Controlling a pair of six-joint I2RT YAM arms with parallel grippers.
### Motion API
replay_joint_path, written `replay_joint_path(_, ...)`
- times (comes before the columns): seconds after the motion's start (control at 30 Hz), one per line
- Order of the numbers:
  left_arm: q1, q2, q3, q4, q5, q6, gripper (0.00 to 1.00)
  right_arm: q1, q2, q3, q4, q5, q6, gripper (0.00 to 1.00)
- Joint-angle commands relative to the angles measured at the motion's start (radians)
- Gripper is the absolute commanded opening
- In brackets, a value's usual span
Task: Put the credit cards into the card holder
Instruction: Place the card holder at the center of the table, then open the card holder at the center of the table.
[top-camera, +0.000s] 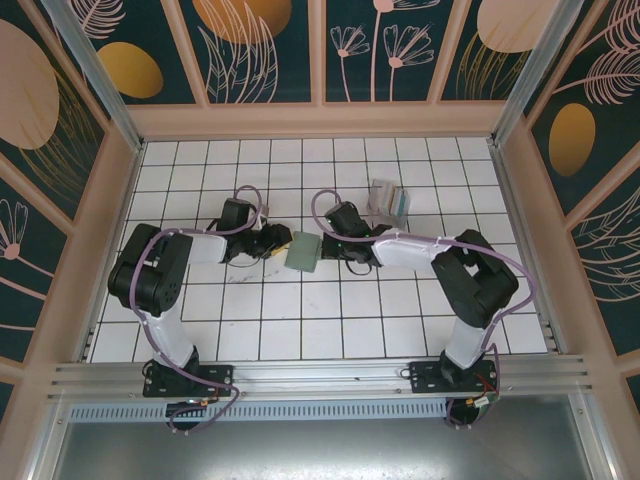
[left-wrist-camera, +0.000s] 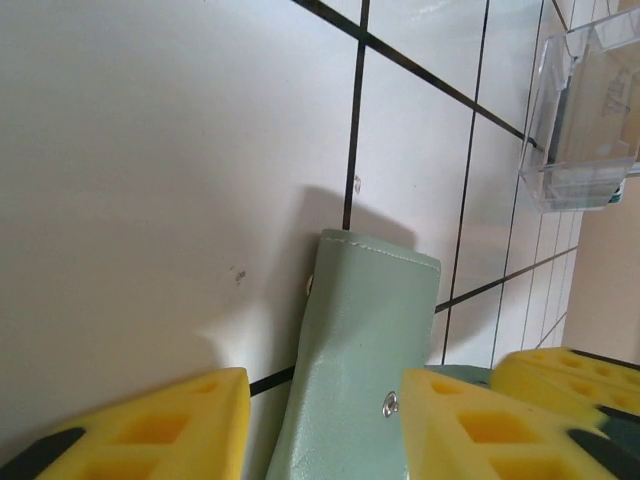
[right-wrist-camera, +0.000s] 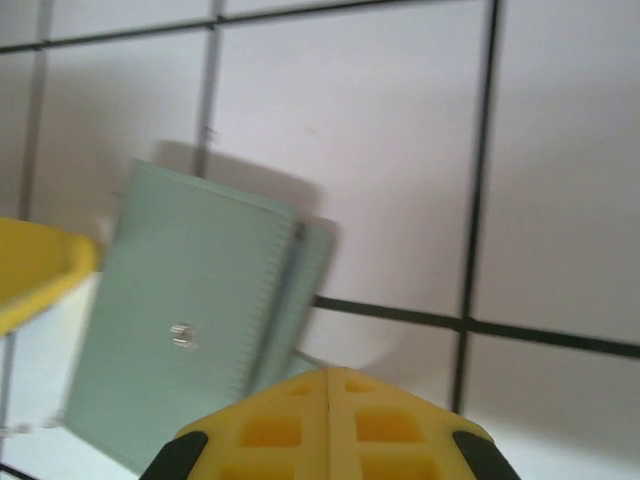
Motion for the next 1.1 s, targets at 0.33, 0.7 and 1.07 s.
replay_joint_path(0.33,-0.011,-0.045,-0.023,-0.036,-0.006,0.071,0.45,-0.028,-0.15,0.004,-0.101,-0.082,0.063,0.48)
replay_joint_path(0.7,-0.014,-0.054,-0.055,-0.042,-0.02,0.062,0.43,0.033,-0.064,0.099,0.009,-0.195,0.336,0.54)
replay_joint_path(1.07,-0.013,-0.038,-0.073,0.004,0.005,0.034,0.39,0.107,0.031,0.122,-0.052,-0.123,0.504,0.58)
